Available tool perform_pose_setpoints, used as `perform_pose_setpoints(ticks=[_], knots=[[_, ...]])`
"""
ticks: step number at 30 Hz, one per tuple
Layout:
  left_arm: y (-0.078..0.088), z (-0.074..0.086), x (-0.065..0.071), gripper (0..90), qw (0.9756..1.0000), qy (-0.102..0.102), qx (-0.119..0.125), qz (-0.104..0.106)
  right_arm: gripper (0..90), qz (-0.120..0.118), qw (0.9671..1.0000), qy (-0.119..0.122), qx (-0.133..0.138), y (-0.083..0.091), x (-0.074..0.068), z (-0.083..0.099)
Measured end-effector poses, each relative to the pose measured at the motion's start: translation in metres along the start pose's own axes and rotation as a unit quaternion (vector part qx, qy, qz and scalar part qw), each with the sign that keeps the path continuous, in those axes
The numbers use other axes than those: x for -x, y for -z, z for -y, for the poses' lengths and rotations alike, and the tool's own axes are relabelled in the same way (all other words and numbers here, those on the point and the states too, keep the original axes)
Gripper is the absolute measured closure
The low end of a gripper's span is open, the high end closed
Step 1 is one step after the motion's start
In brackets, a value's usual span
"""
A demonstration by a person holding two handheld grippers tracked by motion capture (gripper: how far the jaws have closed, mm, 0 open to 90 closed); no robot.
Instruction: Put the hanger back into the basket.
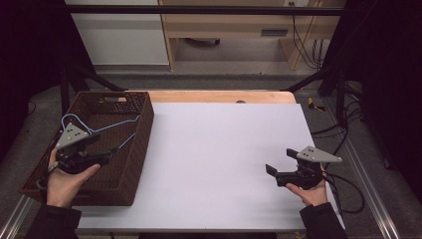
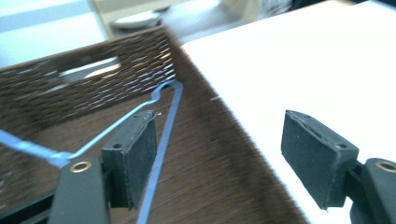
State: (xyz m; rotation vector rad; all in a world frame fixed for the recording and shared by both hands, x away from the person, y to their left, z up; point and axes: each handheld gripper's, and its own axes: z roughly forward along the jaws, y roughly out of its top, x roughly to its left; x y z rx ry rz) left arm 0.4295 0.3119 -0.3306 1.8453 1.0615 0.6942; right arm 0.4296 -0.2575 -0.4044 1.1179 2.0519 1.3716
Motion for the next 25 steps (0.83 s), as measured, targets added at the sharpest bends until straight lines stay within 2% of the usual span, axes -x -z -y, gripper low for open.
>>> perform_pose_setpoints(ticks=[5,13,20,25], knots=[[-0.005,0.007,0.024,18.0,0.9984,0.002,0.031,0.048,4.4,0.0,1.0,-0.002,0.004,0.001,0.0,0.0],[-0.019,0.023,0.055,11.8,0.9946,-0.008,0.045,0.093,4.3,-0.001,1.0,-0.001,0.008,0.002,0.0,0.0],[-0.031,0.033,0.07,8.8,0.9931,-0.009,0.035,0.111,4.1,-0.005,0.9999,-0.004,0.013,0.003,-0.002,0.001],[-0.037,0.037,0.075,9.0,0.9934,-0.01,0.034,0.109,4.1,-0.004,0.9999,-0.005,0.014,0.003,-0.002,0.001]])
